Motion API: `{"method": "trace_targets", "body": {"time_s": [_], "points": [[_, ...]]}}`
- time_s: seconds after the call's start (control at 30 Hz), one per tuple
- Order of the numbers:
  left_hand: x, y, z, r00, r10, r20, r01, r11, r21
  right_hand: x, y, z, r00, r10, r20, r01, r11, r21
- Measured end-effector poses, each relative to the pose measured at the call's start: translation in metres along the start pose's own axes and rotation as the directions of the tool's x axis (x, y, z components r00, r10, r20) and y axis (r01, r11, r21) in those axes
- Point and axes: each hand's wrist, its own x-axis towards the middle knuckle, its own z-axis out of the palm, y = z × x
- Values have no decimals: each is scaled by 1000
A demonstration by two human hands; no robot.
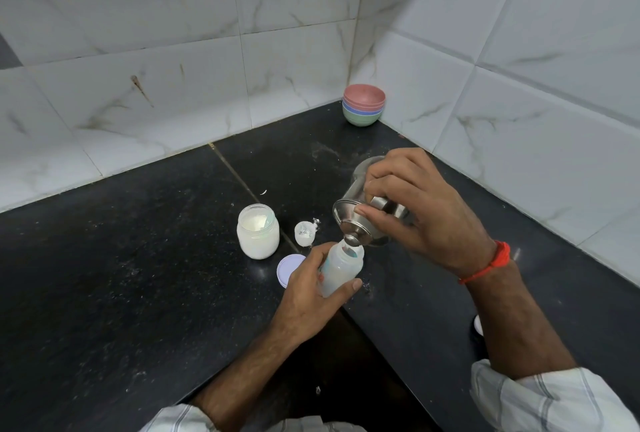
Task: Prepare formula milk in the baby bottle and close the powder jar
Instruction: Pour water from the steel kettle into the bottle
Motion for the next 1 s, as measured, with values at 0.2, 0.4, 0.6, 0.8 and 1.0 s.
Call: {"method": "trace_targets", "body": {"time_s": [0.2,0.4,0.6,0.8,1.0], "points": [[2,-1,-1,1000,-5,13,5,1000,2,5,-2,-2,999,-39,3,39,999,-20],[3,0,-2,1000,-20,19,20,1000,6,7,-5,-5,998,-59,4,59,998,-18],[3,-2,-1,999,-27,24,26,999,17,10,-5,-6,998,-58,9,59,997,-58],[4,-4,0,1000,-10,18,10,1000,10,10,-4,-5,999,-54,-3,53,998,-40],[4,-4,1,1000,0,12,0,1000,0,11,-3,-2,997,-72,5,72,997,-14]]}}
